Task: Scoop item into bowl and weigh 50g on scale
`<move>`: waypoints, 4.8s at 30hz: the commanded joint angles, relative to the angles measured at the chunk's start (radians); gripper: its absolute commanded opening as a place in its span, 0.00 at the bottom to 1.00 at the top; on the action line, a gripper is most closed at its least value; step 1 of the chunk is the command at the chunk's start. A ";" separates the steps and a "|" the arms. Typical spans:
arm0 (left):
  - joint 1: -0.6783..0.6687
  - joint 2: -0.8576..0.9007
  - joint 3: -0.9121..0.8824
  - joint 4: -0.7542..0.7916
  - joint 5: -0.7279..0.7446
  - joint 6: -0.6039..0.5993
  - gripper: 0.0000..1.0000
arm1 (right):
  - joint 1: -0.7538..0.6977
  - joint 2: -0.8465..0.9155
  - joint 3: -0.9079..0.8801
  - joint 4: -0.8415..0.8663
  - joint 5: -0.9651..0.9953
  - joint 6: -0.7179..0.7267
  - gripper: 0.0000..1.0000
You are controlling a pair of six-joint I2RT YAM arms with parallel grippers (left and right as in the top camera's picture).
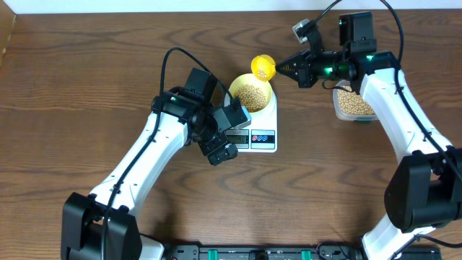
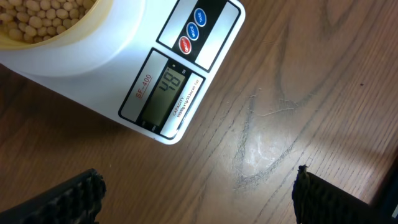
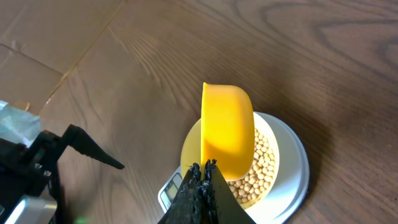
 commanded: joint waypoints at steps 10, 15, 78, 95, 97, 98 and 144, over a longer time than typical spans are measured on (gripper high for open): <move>0.003 0.006 -0.002 -0.002 0.009 0.006 0.98 | 0.089 -0.028 0.022 -0.026 0.160 -0.116 0.01; 0.003 0.006 -0.002 -0.002 0.009 0.007 0.98 | 0.118 -0.028 0.022 -0.060 0.224 -0.230 0.01; 0.003 0.006 -0.002 -0.002 0.009 0.006 0.98 | -0.052 -0.037 0.156 0.045 0.378 -0.064 0.01; 0.003 0.006 -0.002 -0.002 0.009 0.007 0.98 | -0.192 -0.037 0.156 0.368 0.689 -0.065 0.01; 0.003 0.006 -0.002 -0.002 0.009 0.006 0.98 | -0.192 -0.037 0.156 0.353 0.689 -0.065 0.01; 0.003 0.006 -0.002 -0.002 0.009 0.006 0.98 | -0.192 -0.037 0.156 0.342 0.689 -0.065 0.01; 0.003 0.006 -0.002 -0.002 0.009 0.006 0.98 | -0.262 -0.037 0.156 -0.121 0.688 0.185 0.01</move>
